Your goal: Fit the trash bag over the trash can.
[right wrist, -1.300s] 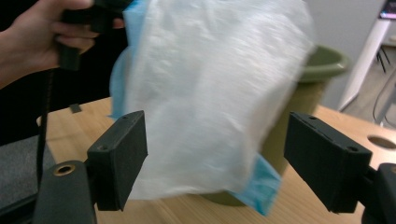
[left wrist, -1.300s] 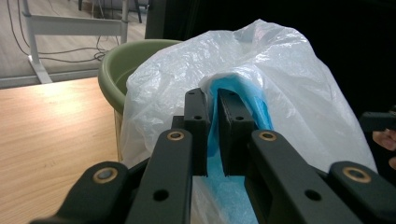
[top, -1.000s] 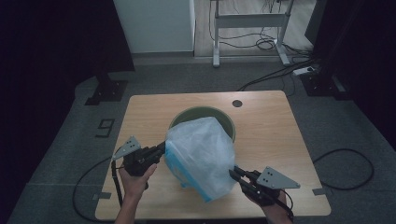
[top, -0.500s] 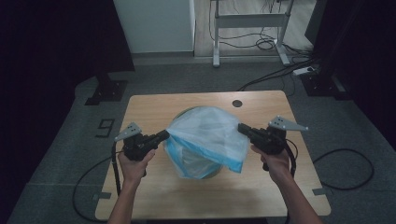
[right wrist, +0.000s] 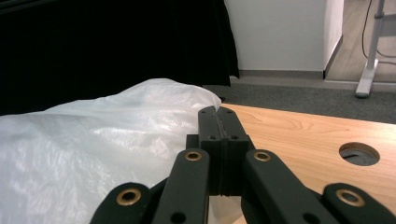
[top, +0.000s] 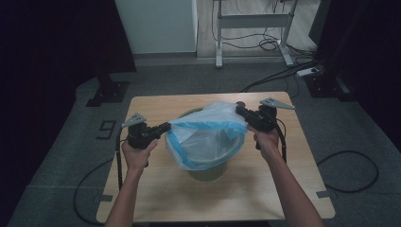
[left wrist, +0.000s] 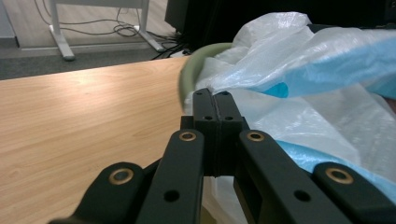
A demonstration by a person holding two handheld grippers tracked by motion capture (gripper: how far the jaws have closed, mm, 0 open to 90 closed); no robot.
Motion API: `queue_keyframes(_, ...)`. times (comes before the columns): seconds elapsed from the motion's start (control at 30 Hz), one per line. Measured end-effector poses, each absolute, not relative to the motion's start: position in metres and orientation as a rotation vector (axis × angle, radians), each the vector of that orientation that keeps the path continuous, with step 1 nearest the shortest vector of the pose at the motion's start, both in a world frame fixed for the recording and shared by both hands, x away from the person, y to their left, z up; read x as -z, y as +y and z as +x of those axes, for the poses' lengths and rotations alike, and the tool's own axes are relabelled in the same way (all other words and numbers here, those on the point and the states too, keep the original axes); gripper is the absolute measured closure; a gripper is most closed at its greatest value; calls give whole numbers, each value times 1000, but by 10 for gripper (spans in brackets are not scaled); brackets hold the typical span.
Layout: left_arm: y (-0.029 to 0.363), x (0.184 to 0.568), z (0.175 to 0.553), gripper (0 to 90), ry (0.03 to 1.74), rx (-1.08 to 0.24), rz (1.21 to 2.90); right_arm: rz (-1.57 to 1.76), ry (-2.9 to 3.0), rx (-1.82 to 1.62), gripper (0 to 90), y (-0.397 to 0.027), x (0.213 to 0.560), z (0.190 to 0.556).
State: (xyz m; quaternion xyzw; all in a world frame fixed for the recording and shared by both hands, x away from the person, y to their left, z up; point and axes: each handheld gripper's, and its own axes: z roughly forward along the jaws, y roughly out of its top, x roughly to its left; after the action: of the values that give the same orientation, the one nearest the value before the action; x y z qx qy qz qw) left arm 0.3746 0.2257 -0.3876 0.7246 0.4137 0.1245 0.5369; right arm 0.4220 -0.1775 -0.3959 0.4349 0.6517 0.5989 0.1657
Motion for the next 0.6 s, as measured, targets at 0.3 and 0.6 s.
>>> queue_keyframes(0.3, 229, 402, 384, 899, 1047, -256, 1735, 1359, 1875, -1667, 860, -167, 425, 448)
queue_keyframes(0.6, 235, 407, 375, 897, 1048, -258, 1723, 1385, 1676, -1644, 489, -219, 411, 405)
